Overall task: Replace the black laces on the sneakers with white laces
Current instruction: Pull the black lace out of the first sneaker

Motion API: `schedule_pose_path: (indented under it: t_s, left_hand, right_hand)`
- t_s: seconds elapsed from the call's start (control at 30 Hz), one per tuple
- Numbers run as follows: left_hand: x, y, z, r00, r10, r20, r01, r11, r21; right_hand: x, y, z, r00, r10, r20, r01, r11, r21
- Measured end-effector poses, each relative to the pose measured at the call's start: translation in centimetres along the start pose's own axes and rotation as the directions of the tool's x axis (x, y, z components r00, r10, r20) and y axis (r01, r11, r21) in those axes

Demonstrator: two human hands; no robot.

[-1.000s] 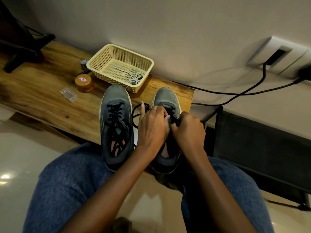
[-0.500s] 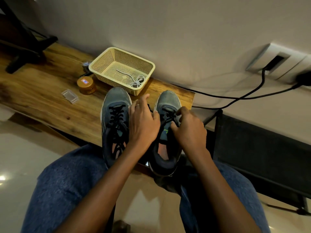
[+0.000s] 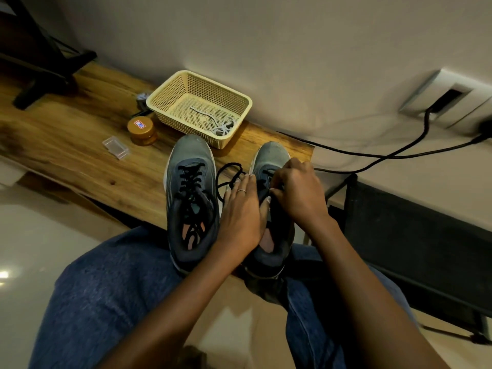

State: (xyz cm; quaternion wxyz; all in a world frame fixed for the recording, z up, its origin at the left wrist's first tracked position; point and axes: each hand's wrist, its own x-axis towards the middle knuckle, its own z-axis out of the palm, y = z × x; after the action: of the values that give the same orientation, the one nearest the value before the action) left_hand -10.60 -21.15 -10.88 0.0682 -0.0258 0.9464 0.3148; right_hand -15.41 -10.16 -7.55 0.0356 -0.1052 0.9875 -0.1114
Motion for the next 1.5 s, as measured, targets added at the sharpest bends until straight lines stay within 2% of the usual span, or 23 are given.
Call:
schedule_pose_path:
  t_s: [0.17,0.3,0.43,0.53,0.7,0.77,0.93,1.13,1.23,1.33,1.43,1.5]
  left_hand:
    - [0.1,0.0,0.3,0.999,-0.031,0.021,0.032,0.999,-0.039]
    - [0.3,0.3,0.1,0.998,-0.054,0.040,0.056,0.997,-0.060]
    - [0.2,0.6,0.0,0.996,-0.068,0.055,0.073,0.993,-0.089]
    - [0.2,0.5,0.0,0.994,-0.092,0.062,0.099,0.986,-0.130]
    - [0.3,0.1,0.1,0.996,-0.076,0.048,0.082,0.987,-0.138]
    - [0.3,0.1,0.2,0.997,-0.065,0.045,0.072,0.985,-0.158]
    - [0.6,-0.1,0.6,0.999,-0.050,0.004,0.050,0.971,-0.233]
    - [0.7,-0.1,1.0,0.997,-0.022,-0.074,0.005,0.975,-0.224]
    - [0.5,0.2,0.9,0.995,-0.056,-0.082,0.034,0.970,-0.241]
    - [0.3,0.5,0.6,0.993,-0.095,-0.073,0.076,0.969,-0.234]
    - [0.3,0.8,0.6,0.992,-0.112,-0.066,0.093,0.967,-0.238]
    - [0.3,0.7,0.6,0.993,-0.107,-0.053,0.092,0.969,-0.229]
  right_hand:
    - [-0.1,0.0,-0.2,0.997,0.065,-0.036,-0.064,0.998,0.028]
    - [-0.1,0.3,-0.5,0.979,0.182,-0.089,-0.171,0.978,0.116]
    - [0.1,0.9,-0.9,0.930,0.326,-0.168,-0.291,0.936,0.199]
    - [0.2,1.0,-0.8,0.950,0.281,-0.136,-0.258,0.953,0.161]
    - [0.1,0.0,-0.5,0.981,0.186,0.050,-0.190,0.974,0.124]
    - [0.0,-0.3,-0.3,0.986,0.154,0.066,-0.160,0.983,0.093]
    - [-0.2,-0.7,-0.1,0.998,0.062,-0.028,-0.058,0.991,0.124]
    - [-0.1,-0.8,0.2,0.996,0.041,-0.078,-0.036,0.997,0.072]
    - [-0.1,-0.9,0.1,0.990,0.035,-0.134,-0.031,0.999,0.031]
    - [-0.1,-0.8,0.1,0.972,0.090,-0.216,-0.081,0.995,0.050]
    - [0.0,-0.3,0.1,0.919,0.239,-0.313,-0.215,0.970,0.112]
    - [0.1,0.0,0.2,0.919,0.281,-0.278,-0.257,0.959,0.121]
